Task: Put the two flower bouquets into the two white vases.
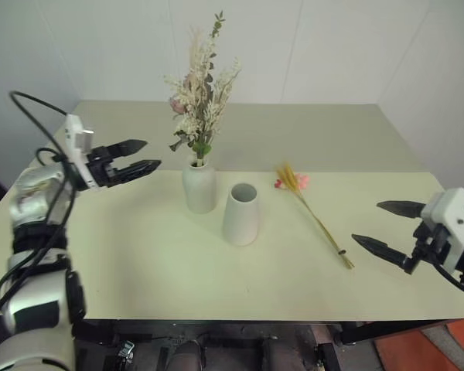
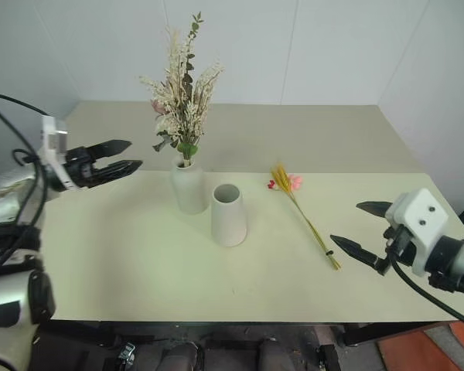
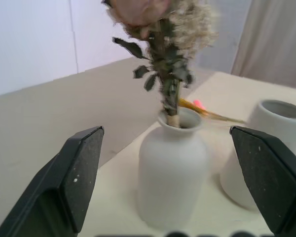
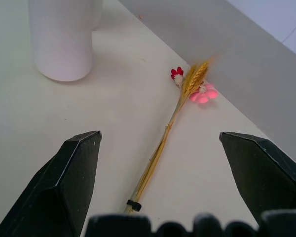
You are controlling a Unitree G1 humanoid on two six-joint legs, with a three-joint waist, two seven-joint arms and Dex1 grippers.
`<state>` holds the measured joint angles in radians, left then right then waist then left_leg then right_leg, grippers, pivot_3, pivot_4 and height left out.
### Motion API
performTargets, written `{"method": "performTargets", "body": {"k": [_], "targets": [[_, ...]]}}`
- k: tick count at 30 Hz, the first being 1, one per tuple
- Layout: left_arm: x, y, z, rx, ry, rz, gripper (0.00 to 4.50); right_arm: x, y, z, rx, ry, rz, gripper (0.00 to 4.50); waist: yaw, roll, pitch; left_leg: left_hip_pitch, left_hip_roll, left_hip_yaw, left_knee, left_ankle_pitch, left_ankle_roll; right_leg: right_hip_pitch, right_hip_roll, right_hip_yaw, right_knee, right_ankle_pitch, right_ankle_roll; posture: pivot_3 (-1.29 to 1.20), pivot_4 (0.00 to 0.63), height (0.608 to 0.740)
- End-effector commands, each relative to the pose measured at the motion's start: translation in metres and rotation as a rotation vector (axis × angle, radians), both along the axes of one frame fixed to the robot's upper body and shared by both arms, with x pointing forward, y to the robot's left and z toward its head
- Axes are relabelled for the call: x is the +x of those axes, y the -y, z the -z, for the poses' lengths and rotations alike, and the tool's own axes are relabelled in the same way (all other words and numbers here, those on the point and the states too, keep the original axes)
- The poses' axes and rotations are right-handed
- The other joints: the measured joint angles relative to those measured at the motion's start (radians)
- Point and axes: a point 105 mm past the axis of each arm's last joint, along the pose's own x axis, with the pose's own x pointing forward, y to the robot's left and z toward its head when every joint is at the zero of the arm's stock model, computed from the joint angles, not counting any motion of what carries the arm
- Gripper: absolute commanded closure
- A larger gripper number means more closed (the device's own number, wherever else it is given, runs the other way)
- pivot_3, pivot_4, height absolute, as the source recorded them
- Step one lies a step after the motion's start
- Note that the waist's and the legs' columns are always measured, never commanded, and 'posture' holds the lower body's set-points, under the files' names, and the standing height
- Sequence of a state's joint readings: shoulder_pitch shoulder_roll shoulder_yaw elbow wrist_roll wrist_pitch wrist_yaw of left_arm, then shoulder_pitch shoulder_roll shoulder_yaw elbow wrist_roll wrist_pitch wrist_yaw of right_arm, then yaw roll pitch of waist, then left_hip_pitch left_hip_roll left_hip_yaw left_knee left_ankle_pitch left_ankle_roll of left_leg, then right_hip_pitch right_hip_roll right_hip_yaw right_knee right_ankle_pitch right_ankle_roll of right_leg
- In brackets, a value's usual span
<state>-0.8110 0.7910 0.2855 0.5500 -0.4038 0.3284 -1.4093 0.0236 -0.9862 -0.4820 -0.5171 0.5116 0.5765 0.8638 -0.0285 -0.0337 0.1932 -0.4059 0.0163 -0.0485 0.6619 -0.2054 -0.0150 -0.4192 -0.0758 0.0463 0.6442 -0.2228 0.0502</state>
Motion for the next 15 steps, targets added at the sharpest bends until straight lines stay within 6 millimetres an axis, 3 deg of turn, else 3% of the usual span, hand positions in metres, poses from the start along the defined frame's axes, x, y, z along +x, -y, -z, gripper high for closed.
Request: {"method": "performTargets", "body": {"k": [1,3,9,15], "targets": [[-0.034,0.000,-0.023,0.129,0.044,0.068,0.05,0.019,-0.005,0.006,-0.038,-0.096,0.019,0.00,-0.009,0.000,0.000,0.000,0.000,0.000,0.000,0.000,0.000,0.000,0.000,0.000,0.000,0.000,0.000,0.00,0.150,0.740],[-0.046,-0.002,-0.022,0.193,0.029,0.075,0.05,0.028,-0.009,0.013,-0.083,-0.156,0.013,0.00,-0.010,0.000,0.000,0.000,0.000,0.000,0.000,0.000,0.000,-0.001,0.000,0.000,0.000,-0.001,0.000,0.00,0.150,0.740],[-0.077,-0.007,-0.032,0.259,0.032,0.082,0.05,0.084,-0.016,0.032,-0.078,-0.397,0.131,0.00,-0.017,0.000,0.000,0.000,0.001,0.001,0.000,0.000,0.000,-0.002,0.000,0.000,0.000,-0.001,-0.001,0.00,0.150,0.740],[-0.097,-0.014,-0.016,0.331,-0.027,0.058,0.05,0.126,-0.032,0.040,-0.094,-0.450,0.158,0.00,-0.018,0.002,0.001,-0.003,0.001,0.001,-0.002,0.000,0.000,-0.006,0.000,0.000,0.001,0.001,-0.008,0.00,0.150,0.740]]}}
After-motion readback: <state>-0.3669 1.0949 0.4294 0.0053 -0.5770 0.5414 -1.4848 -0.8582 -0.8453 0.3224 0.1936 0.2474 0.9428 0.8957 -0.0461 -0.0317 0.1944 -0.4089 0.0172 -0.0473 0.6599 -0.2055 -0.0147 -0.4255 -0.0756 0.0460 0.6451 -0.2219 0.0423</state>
